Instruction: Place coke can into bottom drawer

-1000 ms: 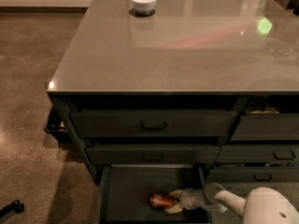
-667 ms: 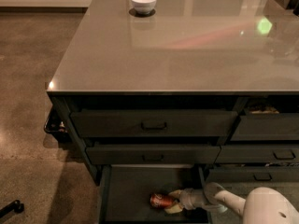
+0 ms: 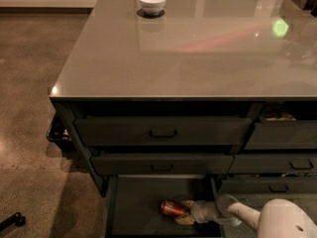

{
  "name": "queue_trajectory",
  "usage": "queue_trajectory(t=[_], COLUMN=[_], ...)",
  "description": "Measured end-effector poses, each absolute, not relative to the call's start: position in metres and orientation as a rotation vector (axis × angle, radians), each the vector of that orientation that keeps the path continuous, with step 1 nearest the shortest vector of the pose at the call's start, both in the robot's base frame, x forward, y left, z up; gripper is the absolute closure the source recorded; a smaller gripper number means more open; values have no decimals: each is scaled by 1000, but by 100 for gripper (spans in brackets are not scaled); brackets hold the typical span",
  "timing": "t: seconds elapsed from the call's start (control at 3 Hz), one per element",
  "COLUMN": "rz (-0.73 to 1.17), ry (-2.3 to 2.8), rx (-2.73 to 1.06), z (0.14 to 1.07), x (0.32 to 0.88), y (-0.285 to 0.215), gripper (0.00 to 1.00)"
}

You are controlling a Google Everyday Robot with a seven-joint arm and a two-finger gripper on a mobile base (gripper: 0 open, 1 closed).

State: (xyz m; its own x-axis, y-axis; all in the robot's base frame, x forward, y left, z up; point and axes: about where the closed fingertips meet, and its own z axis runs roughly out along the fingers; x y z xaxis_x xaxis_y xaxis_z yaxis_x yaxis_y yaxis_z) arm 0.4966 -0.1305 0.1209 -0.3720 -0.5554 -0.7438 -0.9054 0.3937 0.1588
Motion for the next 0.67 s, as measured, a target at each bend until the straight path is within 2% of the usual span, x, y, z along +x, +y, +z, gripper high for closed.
queue_trajectory(t=[0.33,0.67], rz=[759,759], ry=[2057,2057], rx=[-1244,-1244], z=[121,121], x=[497,497], y=[-130,-130], gripper=[0,0])
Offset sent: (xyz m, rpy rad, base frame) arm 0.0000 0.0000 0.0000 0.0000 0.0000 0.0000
